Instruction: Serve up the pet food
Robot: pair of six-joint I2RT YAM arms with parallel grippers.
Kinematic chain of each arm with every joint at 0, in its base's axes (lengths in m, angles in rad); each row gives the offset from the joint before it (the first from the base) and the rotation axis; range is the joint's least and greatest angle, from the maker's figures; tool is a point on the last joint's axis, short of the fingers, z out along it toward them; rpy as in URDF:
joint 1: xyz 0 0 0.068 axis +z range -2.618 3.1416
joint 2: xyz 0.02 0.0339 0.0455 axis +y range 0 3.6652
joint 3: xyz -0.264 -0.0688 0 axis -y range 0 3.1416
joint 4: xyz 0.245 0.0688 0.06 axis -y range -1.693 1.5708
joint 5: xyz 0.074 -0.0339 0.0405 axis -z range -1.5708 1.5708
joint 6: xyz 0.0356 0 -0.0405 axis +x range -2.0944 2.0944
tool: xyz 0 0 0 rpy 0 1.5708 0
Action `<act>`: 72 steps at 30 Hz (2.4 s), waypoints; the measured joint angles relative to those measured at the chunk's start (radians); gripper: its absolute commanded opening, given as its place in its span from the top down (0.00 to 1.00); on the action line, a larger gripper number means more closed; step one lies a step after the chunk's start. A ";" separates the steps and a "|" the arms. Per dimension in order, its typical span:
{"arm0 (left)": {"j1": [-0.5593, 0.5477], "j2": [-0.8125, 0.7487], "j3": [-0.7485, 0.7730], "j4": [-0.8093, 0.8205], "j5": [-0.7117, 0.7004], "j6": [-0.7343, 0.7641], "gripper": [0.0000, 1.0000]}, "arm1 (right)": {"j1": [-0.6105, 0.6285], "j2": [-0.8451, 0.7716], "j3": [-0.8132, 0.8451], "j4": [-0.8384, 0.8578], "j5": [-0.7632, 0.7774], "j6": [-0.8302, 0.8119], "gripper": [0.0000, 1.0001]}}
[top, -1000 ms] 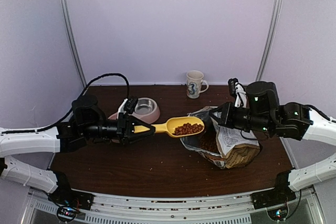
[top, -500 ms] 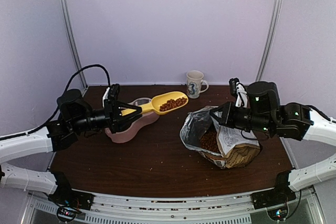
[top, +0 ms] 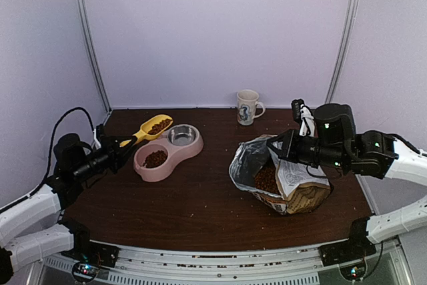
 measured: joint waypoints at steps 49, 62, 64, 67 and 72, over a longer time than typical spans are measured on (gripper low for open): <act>0.309 -0.078 0.060 -0.592 0.072 0.437 1.00 | -0.006 0.008 0.000 0.005 -0.001 -0.003 1.00; 0.310 -0.002 0.221 -0.758 0.024 0.608 1.00 | -0.006 0.008 0.000 0.003 -0.001 -0.004 1.00; 0.310 0.006 0.251 -0.785 0.014 0.640 1.00 | -0.006 0.008 0.001 0.001 -0.001 -0.005 1.00; 0.310 0.021 0.296 -0.822 0.007 0.680 1.00 | -0.006 0.008 0.003 -0.002 0.000 -0.005 1.00; 0.311 0.060 0.357 -0.865 0.006 0.744 1.00 | -0.006 0.016 0.013 -0.010 0.000 -0.010 1.00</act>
